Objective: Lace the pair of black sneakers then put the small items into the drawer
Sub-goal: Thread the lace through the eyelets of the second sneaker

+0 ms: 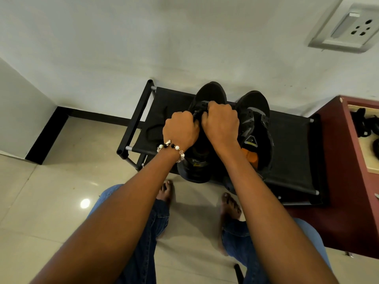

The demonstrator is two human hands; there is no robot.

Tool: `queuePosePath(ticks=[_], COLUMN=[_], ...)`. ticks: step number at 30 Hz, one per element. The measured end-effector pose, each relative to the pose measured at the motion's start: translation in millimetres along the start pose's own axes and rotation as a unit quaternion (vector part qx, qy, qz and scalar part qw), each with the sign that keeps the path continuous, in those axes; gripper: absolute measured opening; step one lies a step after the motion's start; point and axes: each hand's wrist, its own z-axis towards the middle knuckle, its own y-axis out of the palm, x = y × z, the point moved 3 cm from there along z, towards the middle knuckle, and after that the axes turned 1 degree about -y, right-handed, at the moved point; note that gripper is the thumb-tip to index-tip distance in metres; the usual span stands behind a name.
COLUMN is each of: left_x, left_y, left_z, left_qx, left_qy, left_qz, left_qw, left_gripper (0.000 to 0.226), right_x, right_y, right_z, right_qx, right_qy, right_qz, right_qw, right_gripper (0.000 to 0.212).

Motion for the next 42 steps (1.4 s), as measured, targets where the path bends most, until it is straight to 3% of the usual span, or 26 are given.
queuePosePath(ticks=[4, 8, 11, 14, 17, 19, 22, 29, 35, 39, 42], left_x=[2.0, 1.1, -0.1, 0.3, 0.7, 1.1, 1.6, 3.8, 4.6, 7.3, 8.2], left_y=[0.1, -1.3, -2.0, -1.7, -1.0, 0.1, 0.5, -1.7, -3.0, -3.9, -3.8], left_z=[-1.7, -1.4, -1.3, -1.5, -1.9, -2.2, -3.3, -5.2, -6.5, -8.5, -8.5], left_qx=[0.016, 0.020, 0.015, 0.017, 0.024, 0.028, 0.031, 0.033, 0.032, 0.032, 0.031], left_qy=[-0.010, -0.004, -0.005, -0.002, 0.002, 0.009, 0.012, 0.006, 0.002, -0.003, 0.000], left_qz=[0.007, 0.009, 0.004, 0.000, 0.005, 0.012, 0.014, 0.005, 0.011, 0.034, 0.034], left_qw=[1.000, 1.000, 1.000, 1.000, 1.000, 0.999, 0.999, 0.999, 0.999, 0.999, 0.999], left_gripper=[0.031, 0.032, 0.031, 0.030, 0.030, 0.030, 0.030, 0.032, 0.031, 0.031, 0.030], right_x=[15.7, 28.8, 32.1, 29.3, 16.2, 7.2, 1.7, 0.4, -0.3, 10.7, 15.6], right_y=[-4.9, -6.9, -4.0, -11.9, -13.2, -6.9, -4.7, -0.3, 2.7, 2.2, -1.0], right_z=[2.7, 5.8, 8.2, 10.5, 13.6, 12.2, 10.5, 3.9, 0.6, 6.5, 3.0], right_qx=[0.041, 0.041, 0.023, 0.012, -0.013, -0.071, -0.079, -0.017, 0.028, -0.021, -0.101], right_qy=[0.112, 0.238, 0.269, 0.203, 0.047, 0.006, 0.008, 0.050, 0.056, 0.169, 0.263], right_qz=[0.103, 0.224, 0.307, 0.313, 0.174, 0.063, 0.006, 0.106, 0.097, 0.221, 0.409], right_qw=[0.987, 0.944, 0.913, 0.928, 0.984, 0.995, 0.997, 0.993, 0.993, 0.960, 0.868], right_gripper=[0.024, 0.034, 0.018, 0.034, 0.019, 0.020, 0.023, 0.028, 0.021, 0.015, 0.017])
